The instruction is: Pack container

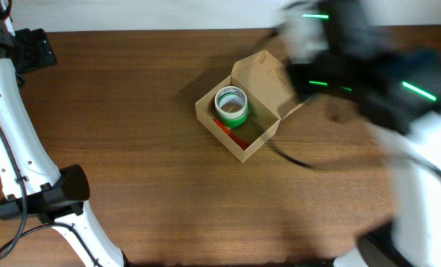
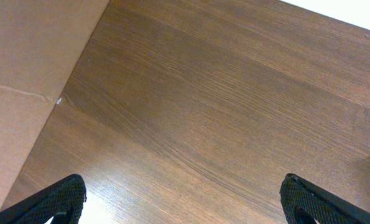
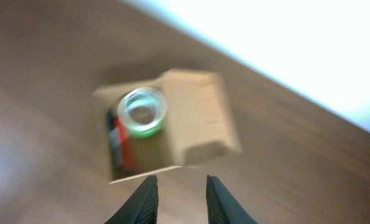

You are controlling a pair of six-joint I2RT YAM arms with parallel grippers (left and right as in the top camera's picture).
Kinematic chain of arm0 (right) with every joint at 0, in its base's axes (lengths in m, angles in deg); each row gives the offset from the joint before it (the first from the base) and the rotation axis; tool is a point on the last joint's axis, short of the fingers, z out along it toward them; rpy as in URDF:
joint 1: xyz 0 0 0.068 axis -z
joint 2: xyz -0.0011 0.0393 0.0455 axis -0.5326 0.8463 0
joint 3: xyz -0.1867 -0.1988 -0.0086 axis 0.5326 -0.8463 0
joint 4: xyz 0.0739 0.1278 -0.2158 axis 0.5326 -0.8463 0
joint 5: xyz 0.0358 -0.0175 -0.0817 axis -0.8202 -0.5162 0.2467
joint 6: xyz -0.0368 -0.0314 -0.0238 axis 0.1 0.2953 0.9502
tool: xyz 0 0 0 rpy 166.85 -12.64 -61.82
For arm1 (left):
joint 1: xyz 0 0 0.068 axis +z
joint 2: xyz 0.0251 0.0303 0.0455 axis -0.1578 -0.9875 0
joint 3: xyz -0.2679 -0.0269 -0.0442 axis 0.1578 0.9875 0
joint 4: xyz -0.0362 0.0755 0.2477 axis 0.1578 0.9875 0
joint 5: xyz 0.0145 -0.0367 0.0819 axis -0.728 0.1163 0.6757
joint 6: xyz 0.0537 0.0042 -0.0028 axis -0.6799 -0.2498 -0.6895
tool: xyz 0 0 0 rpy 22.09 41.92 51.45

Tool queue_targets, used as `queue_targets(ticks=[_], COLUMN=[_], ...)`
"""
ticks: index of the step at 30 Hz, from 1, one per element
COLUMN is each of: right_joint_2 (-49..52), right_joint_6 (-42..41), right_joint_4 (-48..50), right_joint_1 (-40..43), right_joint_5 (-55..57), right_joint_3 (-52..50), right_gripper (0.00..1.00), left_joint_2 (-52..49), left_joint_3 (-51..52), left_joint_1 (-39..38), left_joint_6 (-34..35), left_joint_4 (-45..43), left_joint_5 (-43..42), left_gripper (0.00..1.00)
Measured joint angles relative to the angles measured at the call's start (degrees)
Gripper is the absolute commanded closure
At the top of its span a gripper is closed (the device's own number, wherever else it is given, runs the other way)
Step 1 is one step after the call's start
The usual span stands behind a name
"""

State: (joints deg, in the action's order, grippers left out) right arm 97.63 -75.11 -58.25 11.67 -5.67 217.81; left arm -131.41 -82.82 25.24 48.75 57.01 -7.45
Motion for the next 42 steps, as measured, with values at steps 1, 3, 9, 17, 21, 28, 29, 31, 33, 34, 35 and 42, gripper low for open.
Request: queue_targets(ticks=[1,3,9,17,21,28,29,31,33,34,35,42], right_joint_2=[-3.06,-9.31,-19.5,-10.93,-3.23,8.22,9.92,13.62,16.76,18.1,19.56,24.0], right_joint_6=[-0.72,-2.43,-5.81,-9.77,-12.85,-17.09,-17.73,-18.99,-20.11,-20.63,-21.11,-22.47], right_joint_4=[0.17,1.49,7.34,18.29,25.88,35.54,36.83,40.06,42.97,44.61,46.51,56.02], right_joint_1=[2.97,9.9,23.96,28.39,28.41,28.39,28.28,28.0,27.54,27.19,26.71,22.53], right_joint_5=[0.57,1.46,0.15,-7.34,-12.02,-20.22,-21.35,-23.78,-25.86,-26.75,-27.82,-33.29], right_joint_3=[-0.15,-2.19,-18.91,-51.78,-61.31,-62.51,-62.51,-62.51,-62.53,-62.53,-62.55,-62.6], right_gripper=[0.74,0.71,0.54,0.82,0.96,0.96,0.96,0.96,0.96,0.96,0.96,0.96], left_joint_2=[0.0,0.0,0.0,0.0,0.0,-0.02,-0.02,-0.04,-0.04,-0.04,-0.04,-0.04], left_joint_3=[0.0,0.0,0.0,0.55,4.39,16.04,17.84,20.13,21.77,22.27,22.45,22.53], left_joint_1=[0.0,0.0,0.0,-0.15,-2.34,-9.2,-10.25,-11.76,-13.11,-13.79,-14.34,-16.17], left_joint_6=[0.0,0.0,0.0,-4.39,-9.53,-14.62,-14.82,-15.21,-15.3,-15.43,-15.45,-15.65], left_joint_4=[0.0,0.0,-4.11,-2.05,-1.66,-4.81,-5.6,-6.32,-6.97,-7.26,-7.5,-7.96], left_joint_5=[0.0,-0.02,-3.93,-19.39,-23.78,-25.33,-25.27,-25.11,-24.76,-24.61,-24.61,-23.28], left_gripper=[0.0,0.0,0.0,0.48,0.76,0.98,0.98,0.98,0.98,0.98,0.98,0.98])
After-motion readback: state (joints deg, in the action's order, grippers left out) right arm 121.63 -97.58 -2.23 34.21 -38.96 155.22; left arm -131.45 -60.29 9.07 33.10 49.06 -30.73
